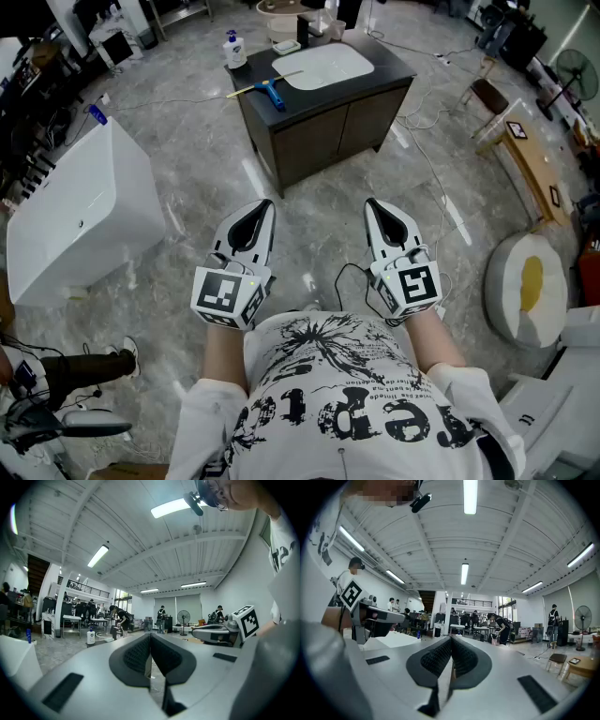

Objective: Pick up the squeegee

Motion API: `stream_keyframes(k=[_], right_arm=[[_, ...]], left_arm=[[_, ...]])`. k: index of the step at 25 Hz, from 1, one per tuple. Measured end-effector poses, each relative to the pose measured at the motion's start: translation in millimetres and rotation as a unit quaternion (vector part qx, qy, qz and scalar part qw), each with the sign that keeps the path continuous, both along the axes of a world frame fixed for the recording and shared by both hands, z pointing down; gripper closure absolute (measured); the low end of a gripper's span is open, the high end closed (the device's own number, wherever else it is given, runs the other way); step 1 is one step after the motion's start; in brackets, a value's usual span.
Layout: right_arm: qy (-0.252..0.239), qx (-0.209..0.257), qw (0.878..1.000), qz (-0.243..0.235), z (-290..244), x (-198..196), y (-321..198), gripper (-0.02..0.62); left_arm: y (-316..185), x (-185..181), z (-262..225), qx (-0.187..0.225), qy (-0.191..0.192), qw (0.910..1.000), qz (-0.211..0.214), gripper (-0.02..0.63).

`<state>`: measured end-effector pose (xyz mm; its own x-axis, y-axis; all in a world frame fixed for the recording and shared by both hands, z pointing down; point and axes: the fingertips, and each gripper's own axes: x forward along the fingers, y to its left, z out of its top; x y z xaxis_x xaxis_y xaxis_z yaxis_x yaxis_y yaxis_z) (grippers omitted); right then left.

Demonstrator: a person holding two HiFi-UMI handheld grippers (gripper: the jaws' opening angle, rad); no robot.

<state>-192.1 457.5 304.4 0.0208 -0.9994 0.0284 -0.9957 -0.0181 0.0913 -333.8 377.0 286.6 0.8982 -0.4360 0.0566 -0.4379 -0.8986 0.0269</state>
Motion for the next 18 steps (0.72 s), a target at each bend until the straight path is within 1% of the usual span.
stream_keyframes(k=[9,13,16,17,18], right_arm=[[0.005,-0.001,1.0,0.003,7.1,-9.3,-18.7,0.583],[0.008,-0.006,1.0,0.002,8.3,-12.5,-29.8,0.583],[-0.002,-0.006,1.0,0.009,9.9,-9.8,-36.4,0.581],[-0.005,-0.006,1.0,0.011,11.2,-8.0,-38.2,0.581],[-0.006,-0.006,1.0,0.013,12.7,-5.9,-40.0,0.58]], left_arm=[[-20.5,-6.2,8.5,-0.003,0.005,1.0,0.007,0.591],[-32.4,-8.6,10.9,-0.011,0.007,0.9999,0.009,0.591],[-40.0,-7.3,12.2,-0.017,0.023,0.9996,0.006,0.591],[-43.5,-6.4,10.8,-0.014,0.034,0.9993,0.0,0.498],[-47.0,-5.5,8.8,-0.007,0.044,0.999,-0.007,0.278]])
